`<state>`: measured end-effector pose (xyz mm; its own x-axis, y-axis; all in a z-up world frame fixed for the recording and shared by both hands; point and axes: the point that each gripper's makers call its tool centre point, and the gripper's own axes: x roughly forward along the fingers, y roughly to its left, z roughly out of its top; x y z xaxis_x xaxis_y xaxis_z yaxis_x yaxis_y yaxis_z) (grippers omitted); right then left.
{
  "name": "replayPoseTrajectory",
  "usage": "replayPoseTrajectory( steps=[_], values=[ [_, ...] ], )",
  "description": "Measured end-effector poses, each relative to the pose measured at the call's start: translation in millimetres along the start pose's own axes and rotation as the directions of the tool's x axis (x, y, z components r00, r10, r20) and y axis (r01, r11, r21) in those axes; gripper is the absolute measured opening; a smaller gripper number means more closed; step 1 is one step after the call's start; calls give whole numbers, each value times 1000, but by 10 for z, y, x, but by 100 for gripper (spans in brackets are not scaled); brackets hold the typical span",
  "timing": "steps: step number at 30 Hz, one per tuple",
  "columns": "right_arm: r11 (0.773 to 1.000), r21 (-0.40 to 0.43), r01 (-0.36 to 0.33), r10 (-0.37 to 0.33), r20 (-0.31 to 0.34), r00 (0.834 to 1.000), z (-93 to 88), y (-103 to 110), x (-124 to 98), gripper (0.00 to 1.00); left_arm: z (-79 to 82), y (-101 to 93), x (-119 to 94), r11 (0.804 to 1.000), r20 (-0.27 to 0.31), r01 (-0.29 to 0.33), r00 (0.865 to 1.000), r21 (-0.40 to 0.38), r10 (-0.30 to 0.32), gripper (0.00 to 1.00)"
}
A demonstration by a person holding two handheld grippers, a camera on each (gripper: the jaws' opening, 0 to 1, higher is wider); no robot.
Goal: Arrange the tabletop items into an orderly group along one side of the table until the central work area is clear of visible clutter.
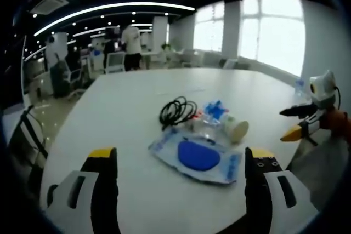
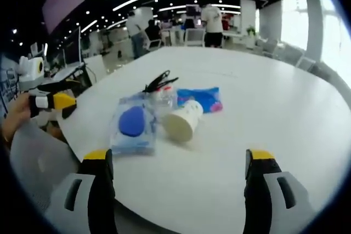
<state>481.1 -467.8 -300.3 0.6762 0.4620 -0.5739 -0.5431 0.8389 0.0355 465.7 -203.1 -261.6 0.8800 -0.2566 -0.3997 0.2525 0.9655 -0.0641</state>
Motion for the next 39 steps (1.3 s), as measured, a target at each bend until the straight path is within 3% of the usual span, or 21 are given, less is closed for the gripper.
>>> replayPoseTrajectory(
  steps=[12, 22, 33, 39],
  values=[
    [1000, -10, 2, -2, 7, 1000, 12, -1, -1, 95, -7, -27, 9, 1000, -5, 13, 1000, -2, -13, 93],
    [997, -71, -12, 16, 52, 999, 122, 59, -4, 92, -24, -54, 17, 1000, -16, 26, 1000, 6, -26, 92],
    [998, -59, -39, 41, 46, 998, 145, 82, 43, 92, -25, -40, 3, 1000, -13, 23, 1000, -1, -23, 92],
    [996, -79, -36, 39, 37, 999, 224, 42, 92, 86, -19, -36, 13, 1000, -13, 20, 1000, -4, -20, 91]
  ],
)
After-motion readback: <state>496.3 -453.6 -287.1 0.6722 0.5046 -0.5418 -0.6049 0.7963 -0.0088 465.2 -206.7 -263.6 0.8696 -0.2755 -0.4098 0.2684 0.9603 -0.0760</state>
